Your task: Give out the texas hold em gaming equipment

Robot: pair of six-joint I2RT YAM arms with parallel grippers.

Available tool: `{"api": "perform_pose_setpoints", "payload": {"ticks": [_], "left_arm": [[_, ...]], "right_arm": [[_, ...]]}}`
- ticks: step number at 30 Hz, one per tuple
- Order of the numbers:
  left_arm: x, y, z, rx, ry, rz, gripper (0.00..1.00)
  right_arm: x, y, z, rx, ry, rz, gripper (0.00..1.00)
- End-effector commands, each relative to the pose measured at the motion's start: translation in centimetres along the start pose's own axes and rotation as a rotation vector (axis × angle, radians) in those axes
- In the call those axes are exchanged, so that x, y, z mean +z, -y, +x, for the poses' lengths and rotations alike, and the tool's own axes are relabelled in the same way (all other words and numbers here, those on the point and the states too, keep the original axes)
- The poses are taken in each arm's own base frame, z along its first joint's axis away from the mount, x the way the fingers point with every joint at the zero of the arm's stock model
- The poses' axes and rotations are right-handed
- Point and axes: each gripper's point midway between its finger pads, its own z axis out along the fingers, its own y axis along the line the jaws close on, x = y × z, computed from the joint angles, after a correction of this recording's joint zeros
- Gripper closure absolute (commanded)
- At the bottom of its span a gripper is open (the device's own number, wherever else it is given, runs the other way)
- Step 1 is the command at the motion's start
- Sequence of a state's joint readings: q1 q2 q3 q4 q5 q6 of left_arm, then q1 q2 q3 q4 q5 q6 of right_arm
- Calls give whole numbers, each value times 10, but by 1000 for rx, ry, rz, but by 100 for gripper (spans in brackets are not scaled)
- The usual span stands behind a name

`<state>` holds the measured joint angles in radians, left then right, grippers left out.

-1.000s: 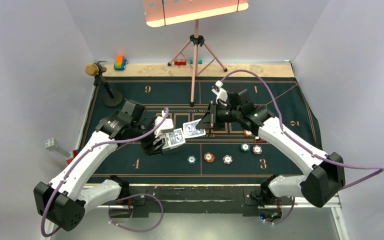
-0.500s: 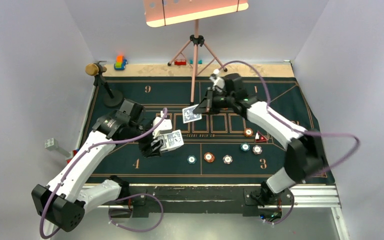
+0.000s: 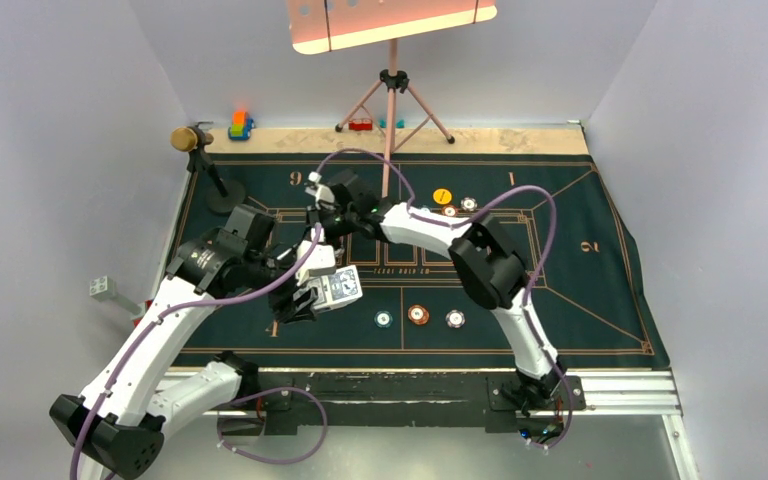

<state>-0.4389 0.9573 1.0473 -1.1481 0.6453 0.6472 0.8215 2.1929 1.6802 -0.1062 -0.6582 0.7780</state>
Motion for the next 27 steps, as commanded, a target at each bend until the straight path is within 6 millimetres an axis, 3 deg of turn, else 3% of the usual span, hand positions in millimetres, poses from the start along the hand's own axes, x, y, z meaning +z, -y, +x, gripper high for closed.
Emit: {"api": "perform_pose_setpoints", "payload": {"ticks": [1, 8, 12, 14, 16, 20, 27], "left_arm": [[-8, 4, -16, 31, 53, 7, 100], [-7, 5, -16, 29, 59, 12, 100], [-7, 5, -14, 29, 51, 11, 100], [-7, 5, -13, 33, 47, 9, 100], [-6, 5, -11, 31, 45, 8, 100], [-4, 3, -11, 27, 40, 12, 100], [-5, 2, -12, 26, 41, 10, 100]], "right_arm": [[23, -29, -12, -23, 14, -102, 100], [64, -4, 3, -8, -3, -43, 91], [70, 8, 3, -7, 20, 9, 81], [67, 10, 0, -15, 35, 42, 71], [63, 9, -2, -22, 47, 68, 54], [45, -3, -11, -57, 76, 95, 39], [16, -21, -31, -90, 116, 97, 29]]}}
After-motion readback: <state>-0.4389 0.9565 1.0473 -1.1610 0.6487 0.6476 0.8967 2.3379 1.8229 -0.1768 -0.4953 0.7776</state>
